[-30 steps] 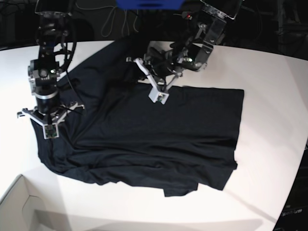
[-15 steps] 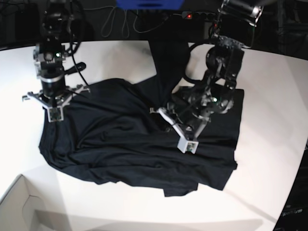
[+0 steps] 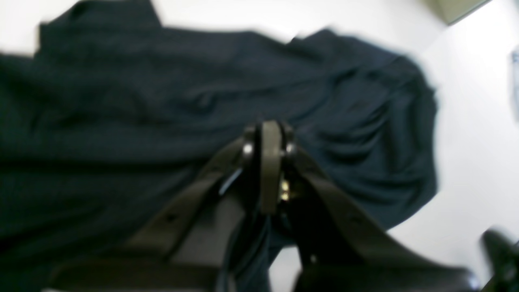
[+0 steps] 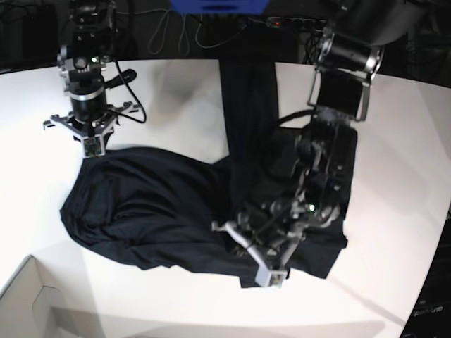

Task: Layout the t-shirt on the table in an organized manner, then fold the t-shirt properly
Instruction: 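Drag the grasped fabric with the left gripper across the shirt and release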

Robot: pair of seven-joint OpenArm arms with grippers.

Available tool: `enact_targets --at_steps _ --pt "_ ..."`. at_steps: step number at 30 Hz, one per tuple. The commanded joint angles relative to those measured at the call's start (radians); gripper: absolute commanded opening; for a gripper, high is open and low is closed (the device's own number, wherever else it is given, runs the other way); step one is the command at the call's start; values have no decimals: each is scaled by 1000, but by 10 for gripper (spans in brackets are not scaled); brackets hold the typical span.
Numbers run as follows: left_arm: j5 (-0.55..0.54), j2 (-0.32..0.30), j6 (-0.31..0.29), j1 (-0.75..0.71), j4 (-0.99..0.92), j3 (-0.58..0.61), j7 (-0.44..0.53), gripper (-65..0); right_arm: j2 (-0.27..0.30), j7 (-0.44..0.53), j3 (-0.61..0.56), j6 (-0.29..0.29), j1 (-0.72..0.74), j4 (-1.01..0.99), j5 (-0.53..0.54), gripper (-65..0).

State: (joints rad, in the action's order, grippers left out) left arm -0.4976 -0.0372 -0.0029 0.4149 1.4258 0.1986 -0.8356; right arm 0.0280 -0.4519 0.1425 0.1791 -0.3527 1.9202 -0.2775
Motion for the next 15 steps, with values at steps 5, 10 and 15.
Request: enact_targets --at_steps 5,10,15 --pt "-2 53 -1 94 -59 -8 17 -646 6 20 3 -6 -15 37 -4 -650" --pt "0 55 -1 85 -124 -3 6 -624 2 17 4 -6 -15 49 -4 -650" --pt "-2 12 4 -14 -89 -9 5 -409 2 18 4 -6 -6 49 -4 -650"
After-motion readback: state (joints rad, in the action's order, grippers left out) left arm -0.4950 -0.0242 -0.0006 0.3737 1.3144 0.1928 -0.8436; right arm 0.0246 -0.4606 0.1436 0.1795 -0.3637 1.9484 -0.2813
